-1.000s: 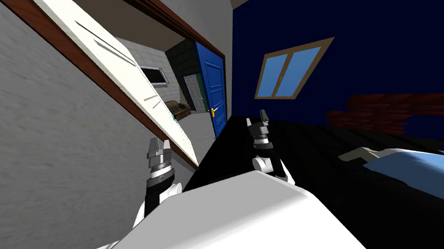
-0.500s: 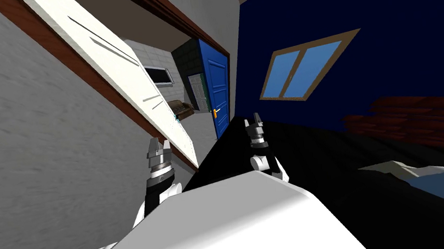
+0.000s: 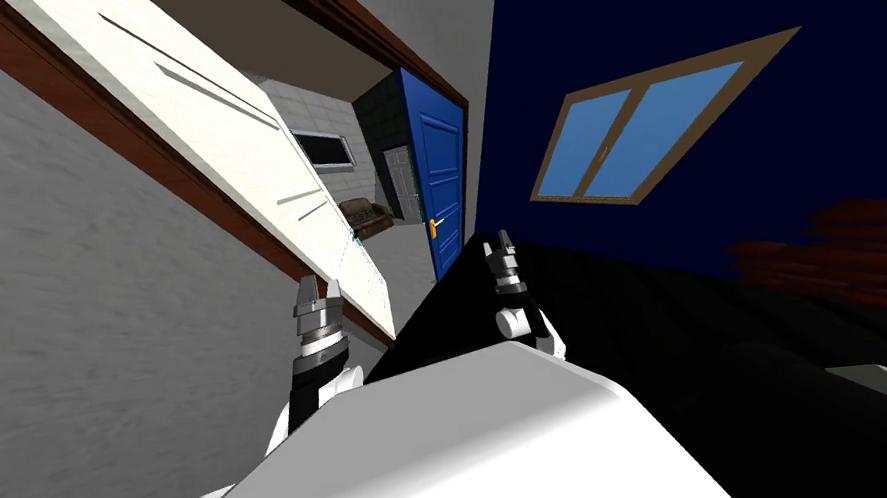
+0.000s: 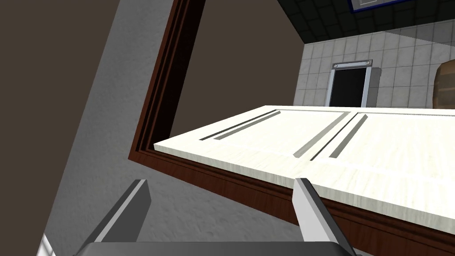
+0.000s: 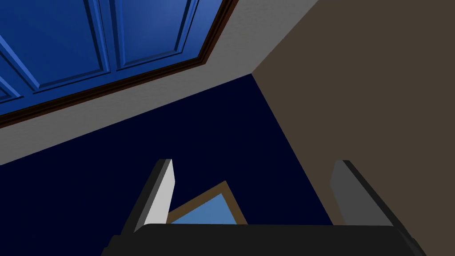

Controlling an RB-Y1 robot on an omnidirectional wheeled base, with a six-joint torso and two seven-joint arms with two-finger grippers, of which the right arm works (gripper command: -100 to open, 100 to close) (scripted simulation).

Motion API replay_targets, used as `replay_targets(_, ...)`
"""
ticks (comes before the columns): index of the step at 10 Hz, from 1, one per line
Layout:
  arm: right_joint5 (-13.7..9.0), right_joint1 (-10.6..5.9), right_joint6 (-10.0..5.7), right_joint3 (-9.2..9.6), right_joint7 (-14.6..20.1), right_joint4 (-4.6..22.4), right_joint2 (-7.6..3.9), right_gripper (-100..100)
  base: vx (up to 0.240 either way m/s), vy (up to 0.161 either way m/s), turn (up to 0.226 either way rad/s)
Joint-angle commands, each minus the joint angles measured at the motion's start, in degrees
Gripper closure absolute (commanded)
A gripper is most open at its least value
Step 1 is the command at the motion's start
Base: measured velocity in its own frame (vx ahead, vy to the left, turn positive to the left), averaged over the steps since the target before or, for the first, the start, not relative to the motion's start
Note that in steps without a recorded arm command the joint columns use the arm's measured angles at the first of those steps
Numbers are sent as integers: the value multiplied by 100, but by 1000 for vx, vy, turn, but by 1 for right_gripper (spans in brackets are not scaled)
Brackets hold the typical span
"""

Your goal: Push the door open

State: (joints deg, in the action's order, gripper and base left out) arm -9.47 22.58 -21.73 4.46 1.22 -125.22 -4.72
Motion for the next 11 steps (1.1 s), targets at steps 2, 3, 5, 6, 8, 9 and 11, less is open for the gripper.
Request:
replay_targets(2, -113, -220, 8, 45, -159, 391, -35, -100, 143, -118, 170)
replay_targets(3, -139, -267, 8, 52, -190, 475, -43, -100, 113, -101, 144)
replay_targets(5, -216, -406, 10, 74, -284, 725, -67, -100, 121, -92, 104)
replay_targets(6, -242, -453, 11, 81, -316, 809, -75, -100, 109, -114, 130)
replay_targets(8, -355, -657, 13, 113, -453, 1175, -99, -100, 134, -154, 168)
replay_targets(9, -383, -708, 14, 120, -487, 1268, -105, -100, 118, -140, 156)
replay_targets(11, -469, -864, 16, 145, -592, 1548, -120, -100, 103, -103, 124)
